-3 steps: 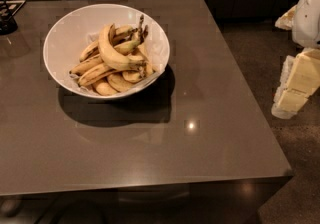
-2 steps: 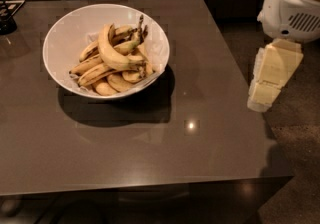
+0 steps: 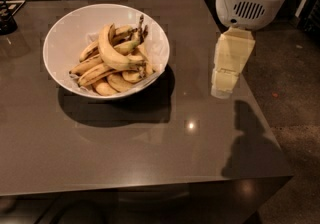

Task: Pick banana from white bowl

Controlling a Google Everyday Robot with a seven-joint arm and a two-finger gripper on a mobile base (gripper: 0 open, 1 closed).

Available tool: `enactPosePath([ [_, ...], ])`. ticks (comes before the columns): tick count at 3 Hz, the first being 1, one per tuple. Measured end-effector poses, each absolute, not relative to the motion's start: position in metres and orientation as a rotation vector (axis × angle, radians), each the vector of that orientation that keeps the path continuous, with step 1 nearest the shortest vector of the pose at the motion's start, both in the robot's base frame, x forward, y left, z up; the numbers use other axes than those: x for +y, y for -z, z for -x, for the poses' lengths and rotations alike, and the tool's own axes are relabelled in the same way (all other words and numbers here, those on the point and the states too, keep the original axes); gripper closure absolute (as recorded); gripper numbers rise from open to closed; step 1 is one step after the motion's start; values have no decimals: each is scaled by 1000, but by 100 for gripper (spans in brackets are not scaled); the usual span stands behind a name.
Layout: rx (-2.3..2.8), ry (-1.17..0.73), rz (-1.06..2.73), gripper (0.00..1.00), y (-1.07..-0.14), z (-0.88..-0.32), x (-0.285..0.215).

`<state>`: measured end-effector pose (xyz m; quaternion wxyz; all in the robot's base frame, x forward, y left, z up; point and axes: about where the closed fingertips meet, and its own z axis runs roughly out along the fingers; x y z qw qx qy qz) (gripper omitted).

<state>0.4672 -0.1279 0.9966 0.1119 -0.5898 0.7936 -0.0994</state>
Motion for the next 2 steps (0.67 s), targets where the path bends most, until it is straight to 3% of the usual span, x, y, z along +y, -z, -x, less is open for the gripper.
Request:
enactPosePath([
  [2, 2349, 137, 1635, 0, -1004, -489, -87],
])
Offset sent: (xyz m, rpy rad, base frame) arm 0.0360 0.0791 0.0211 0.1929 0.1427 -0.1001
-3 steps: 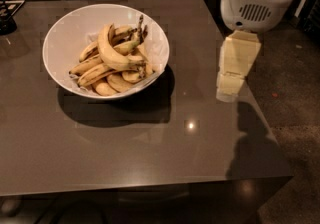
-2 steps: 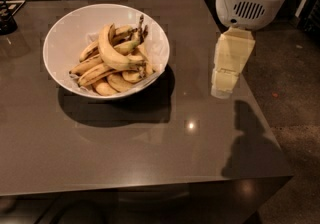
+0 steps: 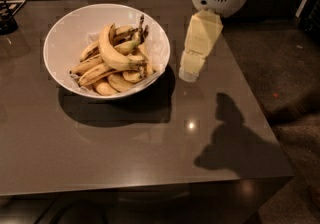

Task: Pick banana from white bowl

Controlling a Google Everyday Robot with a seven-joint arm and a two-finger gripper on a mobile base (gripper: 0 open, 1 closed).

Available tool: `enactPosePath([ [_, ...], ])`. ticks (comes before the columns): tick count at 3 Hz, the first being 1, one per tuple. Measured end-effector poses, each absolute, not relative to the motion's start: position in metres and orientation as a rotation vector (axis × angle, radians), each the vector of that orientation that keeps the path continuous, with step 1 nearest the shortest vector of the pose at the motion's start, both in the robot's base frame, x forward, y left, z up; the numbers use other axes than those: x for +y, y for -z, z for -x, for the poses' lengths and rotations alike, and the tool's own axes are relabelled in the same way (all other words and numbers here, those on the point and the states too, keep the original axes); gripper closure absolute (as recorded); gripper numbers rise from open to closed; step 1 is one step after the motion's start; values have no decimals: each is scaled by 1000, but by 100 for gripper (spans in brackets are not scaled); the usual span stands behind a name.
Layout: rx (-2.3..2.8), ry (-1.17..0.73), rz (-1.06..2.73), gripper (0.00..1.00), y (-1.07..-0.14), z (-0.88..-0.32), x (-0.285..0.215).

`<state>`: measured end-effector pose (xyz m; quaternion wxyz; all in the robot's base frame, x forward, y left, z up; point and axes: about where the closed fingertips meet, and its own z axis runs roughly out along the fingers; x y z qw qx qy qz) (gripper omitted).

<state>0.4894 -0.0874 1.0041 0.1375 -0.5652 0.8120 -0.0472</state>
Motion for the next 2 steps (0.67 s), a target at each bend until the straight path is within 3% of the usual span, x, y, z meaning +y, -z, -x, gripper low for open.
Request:
enactPosePath([
  [1, 2311, 9, 1663, 0, -1012, -513, -44],
  [2, 2271, 3, 1646, 0, -1017, -522, -35],
])
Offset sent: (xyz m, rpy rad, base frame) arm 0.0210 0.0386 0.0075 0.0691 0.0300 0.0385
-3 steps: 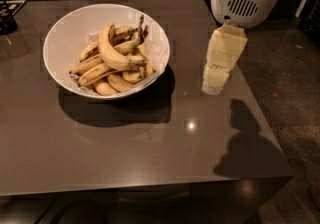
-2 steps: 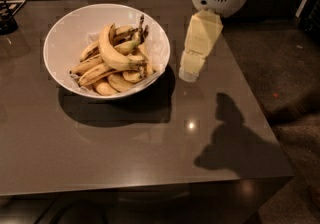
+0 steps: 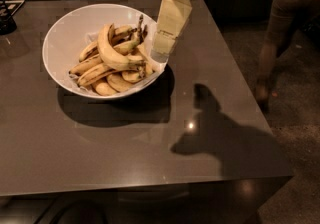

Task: Pick banana from white bowl

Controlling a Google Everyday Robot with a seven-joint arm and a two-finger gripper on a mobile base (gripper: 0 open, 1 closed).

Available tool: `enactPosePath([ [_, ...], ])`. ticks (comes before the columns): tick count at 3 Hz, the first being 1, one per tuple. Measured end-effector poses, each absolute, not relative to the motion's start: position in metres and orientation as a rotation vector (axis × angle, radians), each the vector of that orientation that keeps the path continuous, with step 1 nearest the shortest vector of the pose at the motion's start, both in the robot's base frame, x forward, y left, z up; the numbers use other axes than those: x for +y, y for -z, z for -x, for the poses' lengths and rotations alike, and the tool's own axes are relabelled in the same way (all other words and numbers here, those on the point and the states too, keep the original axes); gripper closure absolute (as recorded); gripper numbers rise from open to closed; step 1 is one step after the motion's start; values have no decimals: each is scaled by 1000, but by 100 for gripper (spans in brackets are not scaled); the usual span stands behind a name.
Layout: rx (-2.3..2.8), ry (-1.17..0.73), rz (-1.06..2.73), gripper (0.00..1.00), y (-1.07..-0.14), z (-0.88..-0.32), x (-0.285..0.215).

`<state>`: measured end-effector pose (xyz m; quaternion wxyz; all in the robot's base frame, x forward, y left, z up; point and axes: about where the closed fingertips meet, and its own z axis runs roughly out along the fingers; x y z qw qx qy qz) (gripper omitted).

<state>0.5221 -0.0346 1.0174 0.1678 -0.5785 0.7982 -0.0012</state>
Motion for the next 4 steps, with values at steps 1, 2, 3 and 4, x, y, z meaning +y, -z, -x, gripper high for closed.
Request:
enactPosePath([
  [1, 2255, 6, 1601, 0, -1014, -527, -25],
  [2, 2289, 61, 1535, 0, -1012, -534, -8],
  [3, 2350, 123, 1465, 0, -1006, -543, 13],
  [4, 2307, 128, 1475, 0, -1007, -535, 27],
])
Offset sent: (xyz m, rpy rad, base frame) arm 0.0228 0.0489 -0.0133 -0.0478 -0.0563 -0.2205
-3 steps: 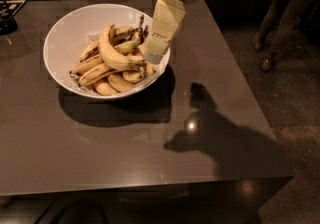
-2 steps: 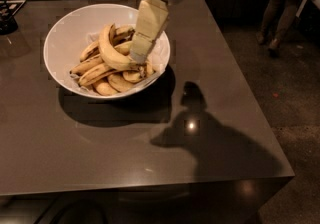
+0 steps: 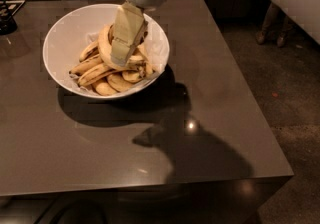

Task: Pick banana from white bowl

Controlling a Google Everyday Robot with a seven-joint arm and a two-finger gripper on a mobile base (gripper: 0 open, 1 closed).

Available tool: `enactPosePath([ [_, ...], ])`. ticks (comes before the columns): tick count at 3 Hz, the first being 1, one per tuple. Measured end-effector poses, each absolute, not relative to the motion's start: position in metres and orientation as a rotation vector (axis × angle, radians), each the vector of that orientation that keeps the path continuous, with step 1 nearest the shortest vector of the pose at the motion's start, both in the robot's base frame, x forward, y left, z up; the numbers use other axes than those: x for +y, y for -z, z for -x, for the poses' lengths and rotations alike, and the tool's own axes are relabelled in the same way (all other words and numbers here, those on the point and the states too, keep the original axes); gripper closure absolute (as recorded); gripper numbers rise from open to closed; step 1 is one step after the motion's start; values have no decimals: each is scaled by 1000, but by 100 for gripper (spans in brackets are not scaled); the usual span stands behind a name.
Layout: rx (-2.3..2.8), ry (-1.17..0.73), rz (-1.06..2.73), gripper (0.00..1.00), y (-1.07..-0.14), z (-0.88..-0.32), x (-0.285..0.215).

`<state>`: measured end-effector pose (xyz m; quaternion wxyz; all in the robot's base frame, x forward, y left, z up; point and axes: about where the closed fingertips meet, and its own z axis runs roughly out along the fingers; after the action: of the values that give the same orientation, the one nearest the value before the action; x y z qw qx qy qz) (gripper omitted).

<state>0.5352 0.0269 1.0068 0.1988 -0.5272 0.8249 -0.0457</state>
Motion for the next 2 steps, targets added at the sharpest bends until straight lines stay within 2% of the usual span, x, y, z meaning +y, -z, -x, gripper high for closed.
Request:
enactPosePath([
  [2, 2294, 108, 1476, 0, -1007, -536, 30],
])
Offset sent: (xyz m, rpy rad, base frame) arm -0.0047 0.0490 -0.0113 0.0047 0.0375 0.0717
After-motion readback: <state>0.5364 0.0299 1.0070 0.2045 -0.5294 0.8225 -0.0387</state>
